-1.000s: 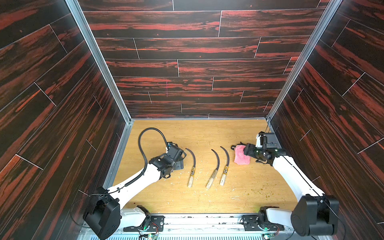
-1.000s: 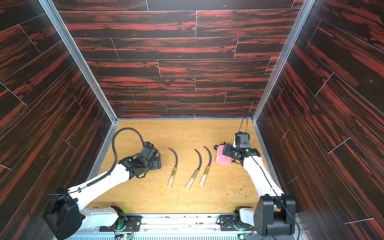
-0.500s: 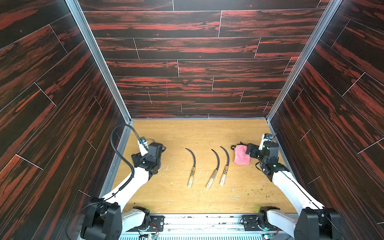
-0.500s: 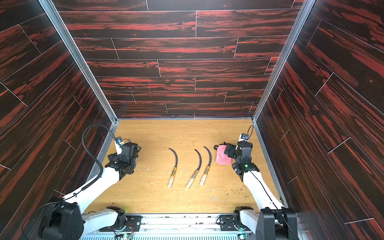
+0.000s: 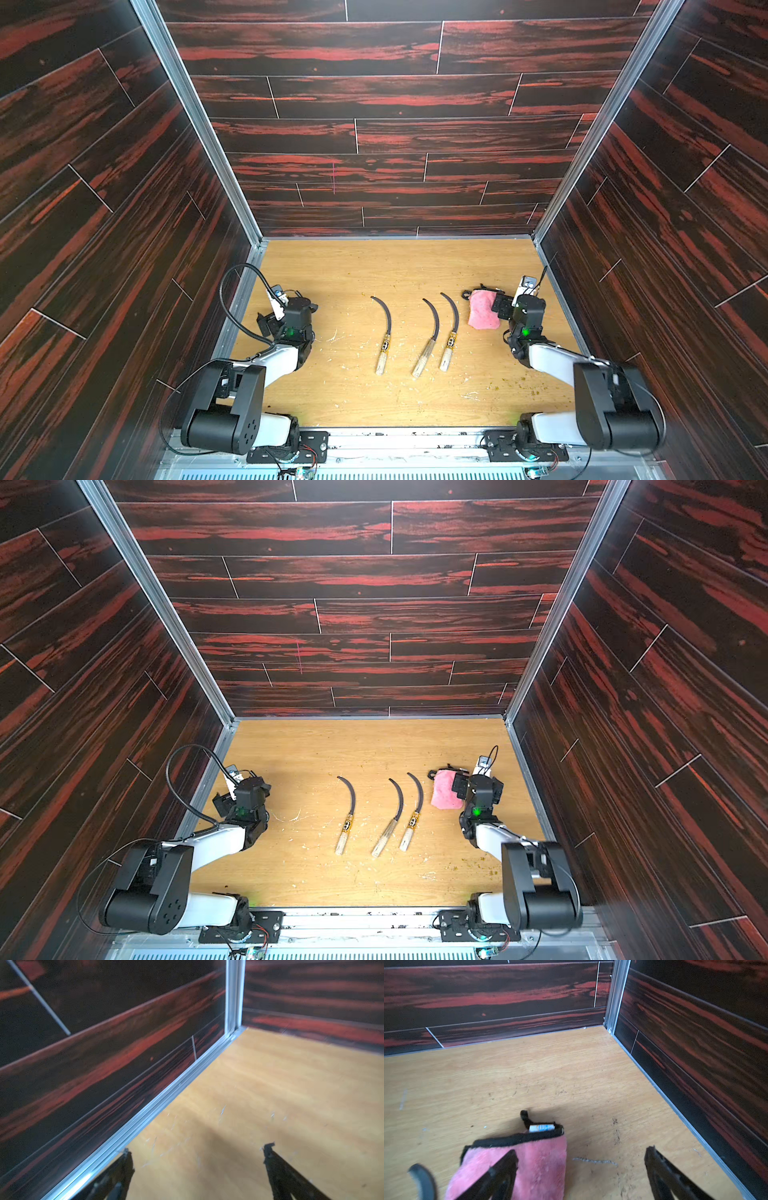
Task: Wipe small sickles with rags
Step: Reset both arms
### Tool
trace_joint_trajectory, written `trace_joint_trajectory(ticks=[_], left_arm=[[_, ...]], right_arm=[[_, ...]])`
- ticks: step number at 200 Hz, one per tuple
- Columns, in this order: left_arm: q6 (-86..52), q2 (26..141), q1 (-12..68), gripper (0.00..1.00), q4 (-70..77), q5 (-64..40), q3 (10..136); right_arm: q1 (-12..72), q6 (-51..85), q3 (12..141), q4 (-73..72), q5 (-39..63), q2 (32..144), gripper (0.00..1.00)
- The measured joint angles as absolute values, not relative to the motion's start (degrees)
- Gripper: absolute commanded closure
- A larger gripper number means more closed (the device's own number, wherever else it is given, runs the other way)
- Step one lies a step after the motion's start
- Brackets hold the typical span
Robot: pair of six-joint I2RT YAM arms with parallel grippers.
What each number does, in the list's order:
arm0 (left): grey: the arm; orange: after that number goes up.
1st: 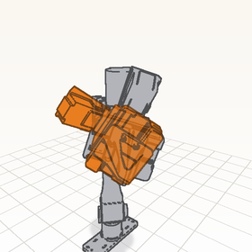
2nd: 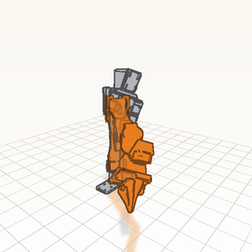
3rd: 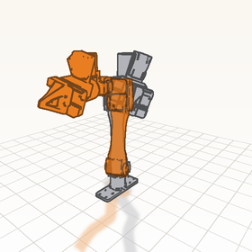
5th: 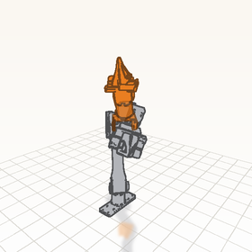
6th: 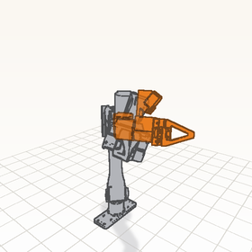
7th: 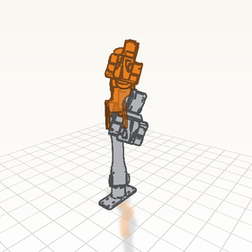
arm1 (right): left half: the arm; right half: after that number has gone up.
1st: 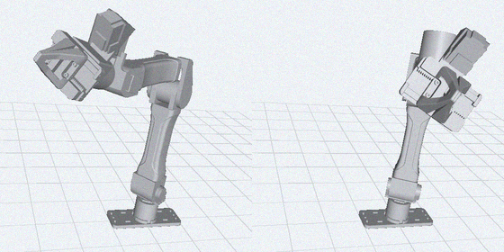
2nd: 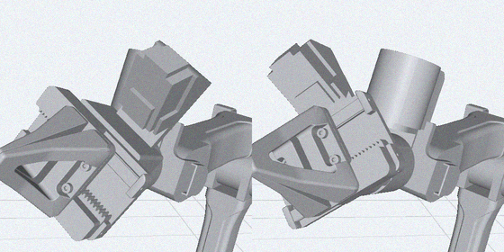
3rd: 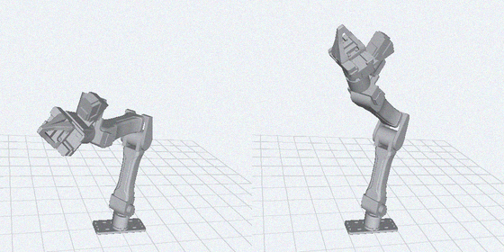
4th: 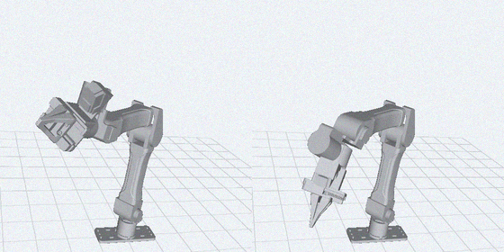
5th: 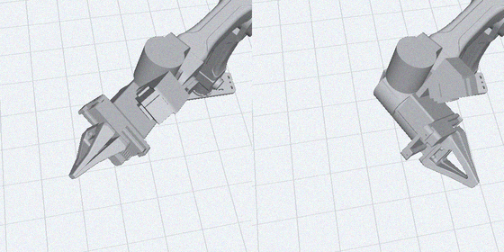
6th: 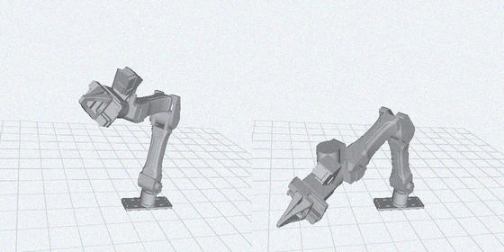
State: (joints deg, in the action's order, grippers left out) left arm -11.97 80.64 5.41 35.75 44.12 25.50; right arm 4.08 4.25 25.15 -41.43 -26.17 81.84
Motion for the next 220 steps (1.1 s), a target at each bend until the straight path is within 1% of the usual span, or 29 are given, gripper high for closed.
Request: trace_joint_trajectory(ticks=[24, 62, 78, 97, 118, 147, 220], left_arm=[[-10.68, 83.94, 4.03, 0.00, 43.03, 40.73, 23.53], [-9.74, 84.55, 2.57, 0.00, 46.44, 34.46, 21.52], [-9.41, 85.36, 1.69, 0.00, 49.58, 31.38, 21.08], [-8.84, 89.41, 1.04, 0.00, 56.14, 29.17, 19.64], [-8.86, 89.65, 0.73, 0.00, 53.93, 27.64, 19.27], [-8.93, 89.47, 0.69, 0.00, 51.70, 27.20, 21.76], [-8.86, 89.45, 0.69, 0.00, 49.25, 26.26, 22.35]], right_arm=[[3.99, 2.90, 23.75, -48.36, -26.37, 85.45, 0.03], [2.90, 2.37, 19.22, -56.97, -25.50, 86.24, 0.03], [1.50, 2.72, 17.69, -60.27, -23.38, 86.24, 0.03], [-0.10, 2.81, 15.25, -66.74, -20.53, 87.90, 0.02], [-0.84, 3.03, 14.96, -66.81, -17.87, 88.84, 0.01], [-3.18, 4.03, 16.40, -66.48, -12.97, 88.88, 0.02], [-3.60, 4.45, 16.47, -66.43, -10.04, 88.88, 0.02]])
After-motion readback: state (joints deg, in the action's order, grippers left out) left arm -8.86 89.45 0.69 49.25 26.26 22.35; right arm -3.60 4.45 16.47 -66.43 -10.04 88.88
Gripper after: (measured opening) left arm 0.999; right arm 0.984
